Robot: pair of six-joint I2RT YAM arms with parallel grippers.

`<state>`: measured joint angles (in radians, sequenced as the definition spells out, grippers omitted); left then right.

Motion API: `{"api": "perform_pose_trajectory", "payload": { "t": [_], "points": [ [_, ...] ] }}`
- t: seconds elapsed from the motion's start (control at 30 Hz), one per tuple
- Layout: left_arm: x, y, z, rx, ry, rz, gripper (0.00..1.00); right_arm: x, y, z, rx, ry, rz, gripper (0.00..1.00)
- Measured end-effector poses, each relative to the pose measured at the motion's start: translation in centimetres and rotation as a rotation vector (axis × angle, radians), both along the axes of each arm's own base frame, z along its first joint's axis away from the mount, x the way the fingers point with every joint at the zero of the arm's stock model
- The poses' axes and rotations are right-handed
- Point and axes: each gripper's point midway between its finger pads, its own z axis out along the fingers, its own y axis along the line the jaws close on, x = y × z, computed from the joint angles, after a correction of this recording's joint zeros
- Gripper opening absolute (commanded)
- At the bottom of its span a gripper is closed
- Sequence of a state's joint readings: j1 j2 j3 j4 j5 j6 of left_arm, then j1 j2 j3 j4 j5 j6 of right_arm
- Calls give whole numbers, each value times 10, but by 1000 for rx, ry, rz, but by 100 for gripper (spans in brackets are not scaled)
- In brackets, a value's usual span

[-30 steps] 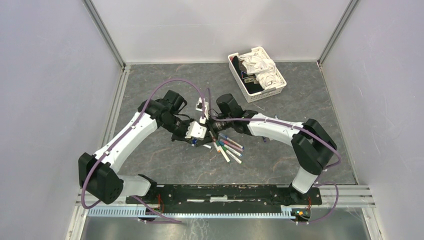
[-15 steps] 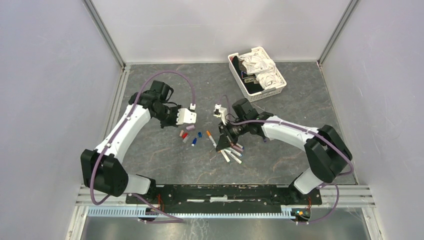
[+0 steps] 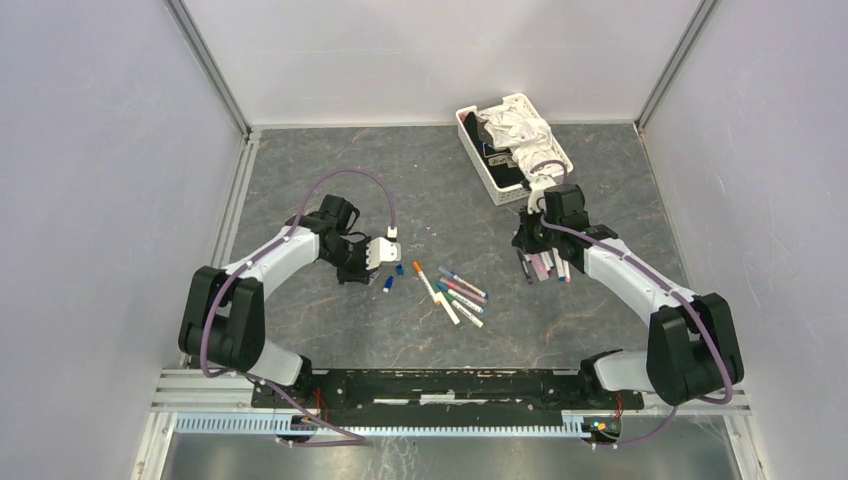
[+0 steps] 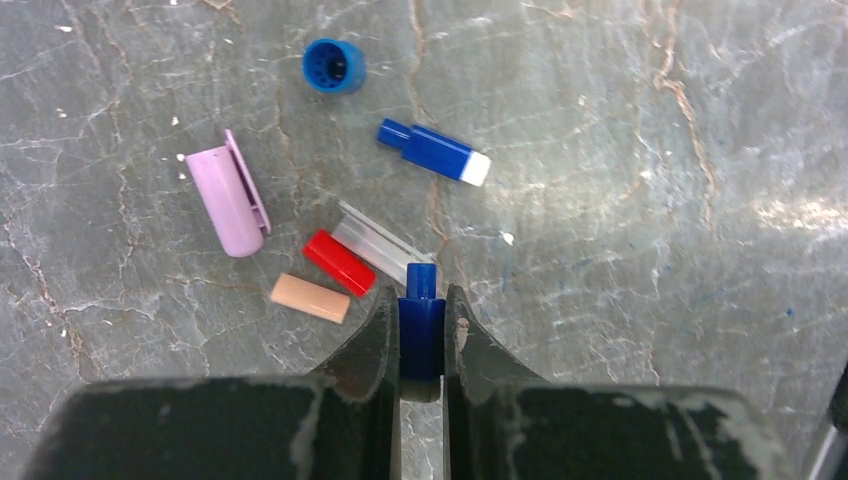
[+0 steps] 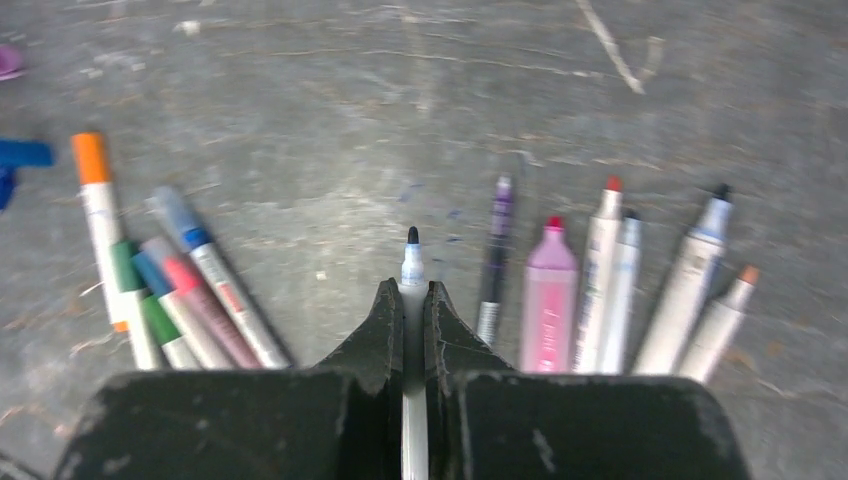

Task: Open the pen caps

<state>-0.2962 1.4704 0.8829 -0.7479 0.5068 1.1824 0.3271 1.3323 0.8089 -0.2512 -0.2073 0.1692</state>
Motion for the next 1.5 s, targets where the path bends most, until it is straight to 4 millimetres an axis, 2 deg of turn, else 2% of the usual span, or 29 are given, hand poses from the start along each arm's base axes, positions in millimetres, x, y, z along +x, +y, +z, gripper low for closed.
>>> {"api": "perform_pose_trajectory", "payload": {
  "t": [0.13, 0.3, 0.37, 0.53, 0.6, 0.63, 0.67, 1.0, 1.1, 1.13, 1.23, 1.3, 1.33, 1.37, 1.5],
  "points": [
    [10, -4, -5, -10, -4, 41, 41, 10, -30, -12, -76, -4, -109, 1],
    [13, -6, -11, -9, 17, 80, 60, 21, -40, -33, -136, 12, -151, 10],
    [14, -6, -10, -13, 21, 96, 61, 22, -41, -41, -147, 27, -154, 16],
    [25, -10, 4, -28, 3, 118, 63, 22, -41, -57, -161, 56, -148, 21],
    [33, -13, 17, -39, -18, 127, 65, 23, -40, -59, -159, 58, -145, 23],
    [36, -14, 24, -45, -30, 131, 92, 23, -40, -59, -159, 58, -144, 25],
    [40, -16, 32, -52, -41, 137, 99, 24, -40, -59, -158, 56, -144, 27],
    [81, -28, 125, -133, -152, 247, 100, 25, -39, -58, -154, 44, -144, 31],
    [91, -24, 150, -139, -210, 291, 100, 23, -34, -49, -149, 20, -129, 32],
    [94, -22, 158, -146, -230, 314, 100, 22, -29, -44, -147, 6, -119, 32],
    [104, -10, 183, -172, -307, 443, 100, 15, 0, -30, -142, -36, -41, 32],
    [110, -2, 198, -202, -359, 535, 100, 4, 38, -19, -128, -69, 62, 32],
    [112, 1, 201, -209, -368, 560, 98, 0, 49, -16, -123, -77, 93, 32],
    [113, 4, 202, -212, -368, 578, 96, -10, 69, -12, -115, -89, 151, 32],
    [112, 2, 191, -209, -315, 589, 96, -37, 124, -12, -101, -89, 300, 31]
  ]
}}
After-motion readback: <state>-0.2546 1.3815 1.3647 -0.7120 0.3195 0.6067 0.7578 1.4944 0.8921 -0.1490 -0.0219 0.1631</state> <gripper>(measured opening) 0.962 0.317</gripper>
